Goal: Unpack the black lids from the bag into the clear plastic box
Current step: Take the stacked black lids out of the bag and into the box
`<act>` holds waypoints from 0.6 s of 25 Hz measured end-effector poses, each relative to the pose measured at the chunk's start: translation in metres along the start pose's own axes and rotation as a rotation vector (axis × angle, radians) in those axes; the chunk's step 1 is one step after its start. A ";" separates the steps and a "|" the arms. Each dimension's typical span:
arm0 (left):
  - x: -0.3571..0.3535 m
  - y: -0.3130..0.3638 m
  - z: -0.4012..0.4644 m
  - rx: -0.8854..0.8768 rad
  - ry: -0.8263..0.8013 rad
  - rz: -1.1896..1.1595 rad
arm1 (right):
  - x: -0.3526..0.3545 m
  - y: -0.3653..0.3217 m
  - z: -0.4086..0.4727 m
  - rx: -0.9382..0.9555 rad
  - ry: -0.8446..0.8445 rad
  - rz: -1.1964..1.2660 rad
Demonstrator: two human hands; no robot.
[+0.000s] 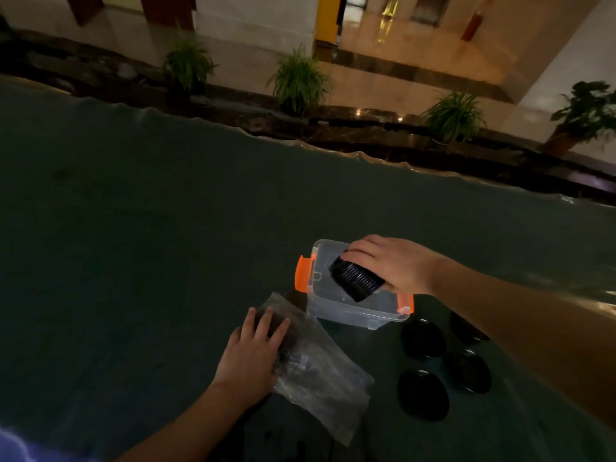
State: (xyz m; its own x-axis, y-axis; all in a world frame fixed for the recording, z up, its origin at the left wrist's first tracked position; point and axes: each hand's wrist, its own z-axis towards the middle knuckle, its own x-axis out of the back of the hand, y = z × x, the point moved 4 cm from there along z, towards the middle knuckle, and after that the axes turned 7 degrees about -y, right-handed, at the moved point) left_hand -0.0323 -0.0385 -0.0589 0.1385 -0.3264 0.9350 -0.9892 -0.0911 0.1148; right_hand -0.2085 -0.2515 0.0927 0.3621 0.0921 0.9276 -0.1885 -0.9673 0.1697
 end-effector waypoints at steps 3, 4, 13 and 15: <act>-0.002 0.002 -0.004 0.057 0.017 -0.006 | -0.026 0.010 0.021 0.007 -0.052 0.048; -0.003 0.003 -0.005 0.083 0.024 -0.015 | -0.034 0.012 0.027 0.013 -0.068 0.076; -0.017 0.017 -0.021 0.224 0.000 -0.080 | -0.089 0.016 0.073 0.151 -0.181 -0.006; -0.017 0.019 -0.023 0.241 -0.002 -0.076 | -0.097 0.011 0.080 0.183 -0.182 -0.002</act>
State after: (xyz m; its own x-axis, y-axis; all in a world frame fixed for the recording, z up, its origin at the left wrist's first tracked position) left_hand -0.0544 -0.0128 -0.0646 0.2122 -0.3122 0.9260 -0.9360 -0.3372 0.1008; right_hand -0.1730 -0.2902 -0.0216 0.5234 0.0665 0.8495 -0.0247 -0.9953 0.0932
